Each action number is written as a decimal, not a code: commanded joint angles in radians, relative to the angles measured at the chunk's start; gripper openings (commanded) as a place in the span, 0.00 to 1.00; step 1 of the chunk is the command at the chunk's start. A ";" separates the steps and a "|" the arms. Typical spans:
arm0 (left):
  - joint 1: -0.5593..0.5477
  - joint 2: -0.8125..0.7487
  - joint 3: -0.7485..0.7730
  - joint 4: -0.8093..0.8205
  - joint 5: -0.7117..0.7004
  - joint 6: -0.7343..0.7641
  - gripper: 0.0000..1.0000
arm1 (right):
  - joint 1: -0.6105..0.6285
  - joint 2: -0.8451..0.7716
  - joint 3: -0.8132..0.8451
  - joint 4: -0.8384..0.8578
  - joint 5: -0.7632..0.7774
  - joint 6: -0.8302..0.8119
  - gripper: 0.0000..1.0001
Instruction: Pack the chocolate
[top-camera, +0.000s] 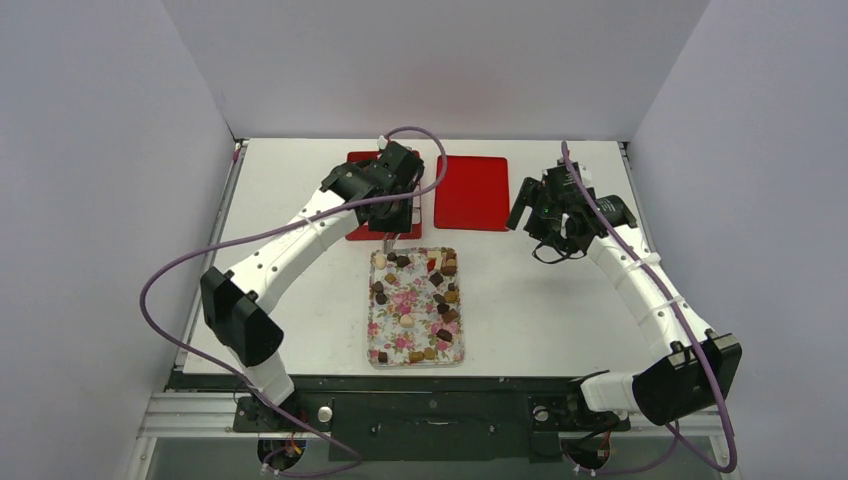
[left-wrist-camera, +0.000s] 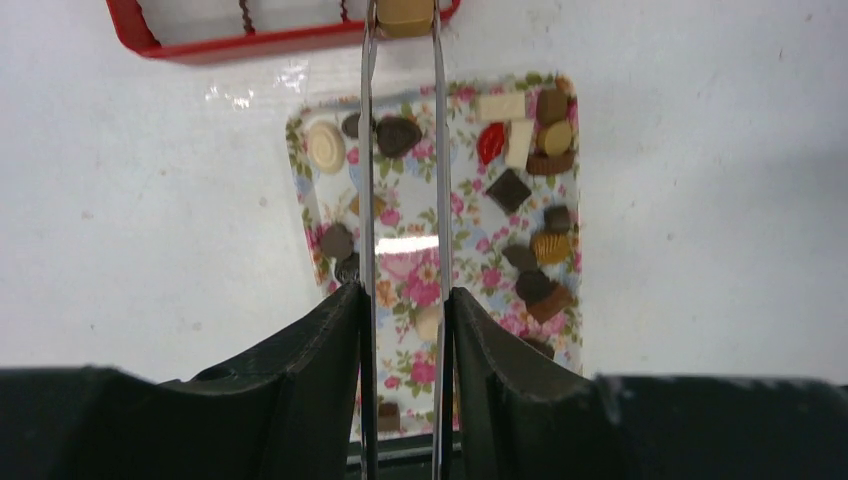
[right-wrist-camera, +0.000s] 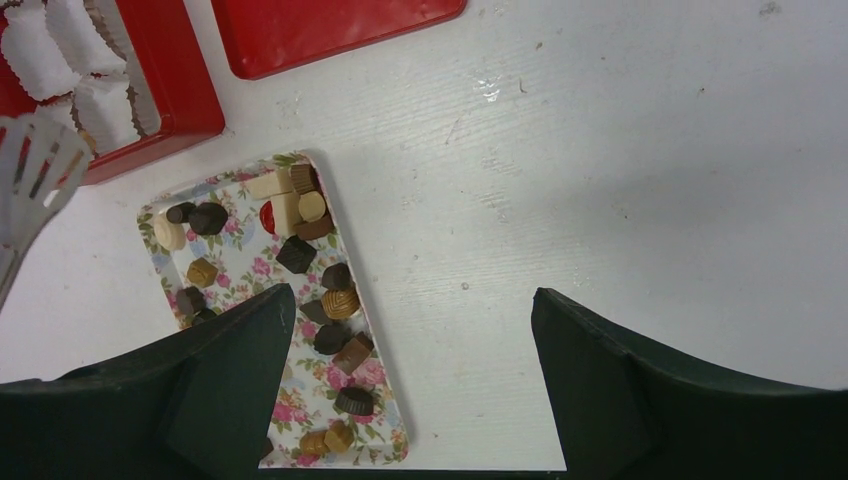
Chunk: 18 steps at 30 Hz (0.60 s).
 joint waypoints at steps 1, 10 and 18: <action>0.066 0.082 0.143 0.107 -0.010 0.048 0.32 | -0.007 -0.022 0.051 -0.013 0.000 -0.011 0.83; 0.170 0.283 0.316 0.181 -0.013 0.087 0.32 | -0.007 -0.032 0.065 -0.050 0.000 -0.016 0.83; 0.205 0.438 0.468 0.215 0.007 0.108 0.32 | -0.008 -0.039 0.076 -0.071 0.009 -0.020 0.84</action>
